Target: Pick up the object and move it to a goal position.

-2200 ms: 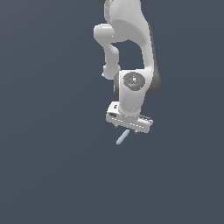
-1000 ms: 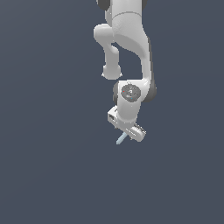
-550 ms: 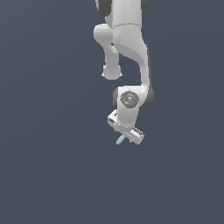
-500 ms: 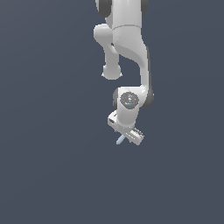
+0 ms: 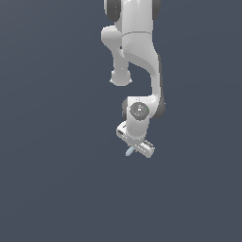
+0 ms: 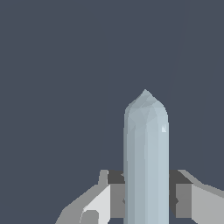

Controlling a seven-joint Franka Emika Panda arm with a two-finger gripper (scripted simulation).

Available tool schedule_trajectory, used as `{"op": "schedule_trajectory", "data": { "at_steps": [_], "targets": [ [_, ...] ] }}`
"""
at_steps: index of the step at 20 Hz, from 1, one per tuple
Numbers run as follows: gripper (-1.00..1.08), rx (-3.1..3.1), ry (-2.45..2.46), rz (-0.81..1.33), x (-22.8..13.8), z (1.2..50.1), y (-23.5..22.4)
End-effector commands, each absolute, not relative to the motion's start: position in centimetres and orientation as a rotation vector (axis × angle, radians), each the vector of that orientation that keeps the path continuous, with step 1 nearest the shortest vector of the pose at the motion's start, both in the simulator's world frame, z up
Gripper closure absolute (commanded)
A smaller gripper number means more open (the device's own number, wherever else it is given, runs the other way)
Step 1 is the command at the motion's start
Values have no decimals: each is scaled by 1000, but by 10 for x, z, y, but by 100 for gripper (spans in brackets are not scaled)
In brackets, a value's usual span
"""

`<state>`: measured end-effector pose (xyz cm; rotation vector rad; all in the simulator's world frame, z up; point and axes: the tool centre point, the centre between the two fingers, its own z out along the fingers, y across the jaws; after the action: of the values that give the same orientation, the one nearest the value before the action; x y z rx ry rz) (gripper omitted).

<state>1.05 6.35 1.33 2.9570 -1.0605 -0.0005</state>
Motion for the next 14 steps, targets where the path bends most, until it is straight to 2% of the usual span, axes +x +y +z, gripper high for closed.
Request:
{"op": "schedule_trajectory", "data": {
  "at_steps": [1,14],
  "targets": [
    [108,2957,-1060,0,11,13,64],
    [108,2957,-1061,0,4,25,55]
  ]
}}
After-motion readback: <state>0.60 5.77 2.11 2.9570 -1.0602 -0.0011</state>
